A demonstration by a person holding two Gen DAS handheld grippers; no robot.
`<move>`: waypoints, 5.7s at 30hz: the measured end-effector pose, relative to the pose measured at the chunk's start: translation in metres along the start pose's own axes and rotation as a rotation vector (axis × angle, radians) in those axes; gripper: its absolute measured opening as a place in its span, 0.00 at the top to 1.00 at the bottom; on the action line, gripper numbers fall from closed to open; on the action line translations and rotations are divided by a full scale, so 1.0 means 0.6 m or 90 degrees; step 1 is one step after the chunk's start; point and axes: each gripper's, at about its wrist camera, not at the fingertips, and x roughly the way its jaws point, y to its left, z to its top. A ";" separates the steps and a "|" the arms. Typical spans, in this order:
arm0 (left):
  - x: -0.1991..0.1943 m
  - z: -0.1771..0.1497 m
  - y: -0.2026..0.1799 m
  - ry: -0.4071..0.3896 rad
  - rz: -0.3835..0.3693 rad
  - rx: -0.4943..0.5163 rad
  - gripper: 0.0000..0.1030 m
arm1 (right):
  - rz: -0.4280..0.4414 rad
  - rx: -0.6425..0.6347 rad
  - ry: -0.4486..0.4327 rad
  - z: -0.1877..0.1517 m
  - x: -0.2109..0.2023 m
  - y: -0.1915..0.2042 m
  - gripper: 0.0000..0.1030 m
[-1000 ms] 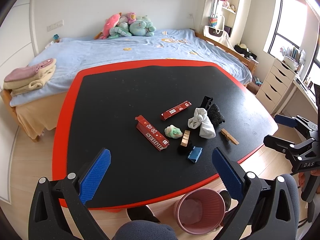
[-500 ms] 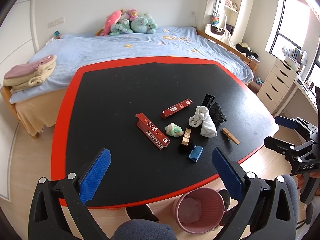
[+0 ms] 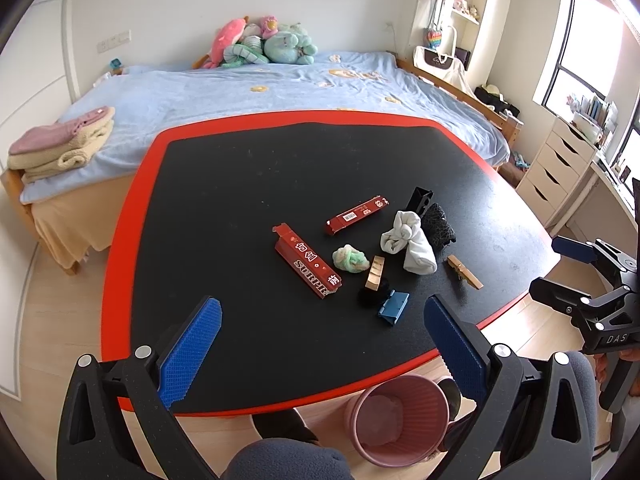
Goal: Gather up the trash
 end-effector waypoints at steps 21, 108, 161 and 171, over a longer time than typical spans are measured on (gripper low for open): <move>0.076 0.030 0.010 0.070 0.015 -0.058 0.06 | -0.015 0.000 0.043 0.015 0.059 -0.015 0.03; 0.004 -0.143 -0.153 0.152 -0.137 0.189 0.86 | 0.035 0.018 0.099 -0.166 -0.038 0.027 0.87; 0.002 -0.049 -0.080 0.082 -0.097 0.119 0.08 | 0.028 0.031 0.077 -0.095 -0.020 0.000 0.05; 0.044 0.018 -0.054 0.076 -0.099 0.109 0.08 | 0.028 0.015 0.046 -0.003 0.011 -0.012 0.05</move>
